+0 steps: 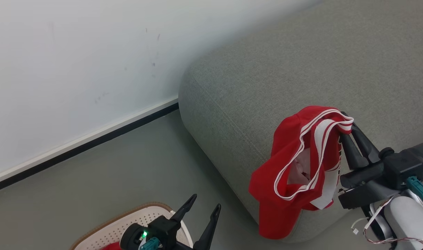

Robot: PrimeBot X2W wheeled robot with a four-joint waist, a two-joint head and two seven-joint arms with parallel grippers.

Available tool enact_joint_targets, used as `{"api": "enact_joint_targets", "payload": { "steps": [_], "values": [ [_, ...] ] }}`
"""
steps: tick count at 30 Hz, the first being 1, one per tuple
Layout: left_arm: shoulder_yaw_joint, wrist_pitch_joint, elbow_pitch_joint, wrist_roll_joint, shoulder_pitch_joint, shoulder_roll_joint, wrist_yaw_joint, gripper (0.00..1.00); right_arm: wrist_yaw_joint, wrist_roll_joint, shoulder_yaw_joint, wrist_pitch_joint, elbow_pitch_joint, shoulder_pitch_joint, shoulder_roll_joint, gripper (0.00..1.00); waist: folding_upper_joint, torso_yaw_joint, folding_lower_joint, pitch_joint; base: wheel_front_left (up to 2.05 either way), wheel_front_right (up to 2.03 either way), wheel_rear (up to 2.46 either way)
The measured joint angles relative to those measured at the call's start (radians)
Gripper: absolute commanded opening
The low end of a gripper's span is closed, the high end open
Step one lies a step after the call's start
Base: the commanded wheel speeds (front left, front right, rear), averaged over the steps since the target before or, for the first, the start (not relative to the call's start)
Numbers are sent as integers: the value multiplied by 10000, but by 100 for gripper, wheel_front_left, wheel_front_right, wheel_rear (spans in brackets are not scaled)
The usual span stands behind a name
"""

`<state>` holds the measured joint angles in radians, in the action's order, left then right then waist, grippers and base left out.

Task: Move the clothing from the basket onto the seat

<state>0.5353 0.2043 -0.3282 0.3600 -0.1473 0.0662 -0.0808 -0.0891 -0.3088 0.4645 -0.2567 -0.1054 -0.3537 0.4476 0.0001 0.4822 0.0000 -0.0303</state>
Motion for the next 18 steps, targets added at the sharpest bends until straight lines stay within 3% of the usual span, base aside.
{"api": "enact_joint_targets", "payload": {
  "steps": [7,18],
  "values": [
    [-12,2,180,-109,-145,73,2,100,140,-234,-397,2,-171,-570,176,0,0,-36,0,-399,0,0,0],
    [-351,-48,871,-464,-918,660,21,100,961,-575,-1252,123,-1507,-4703,617,0,0,-305,2,-1693,0,0,0]
  ]
}}
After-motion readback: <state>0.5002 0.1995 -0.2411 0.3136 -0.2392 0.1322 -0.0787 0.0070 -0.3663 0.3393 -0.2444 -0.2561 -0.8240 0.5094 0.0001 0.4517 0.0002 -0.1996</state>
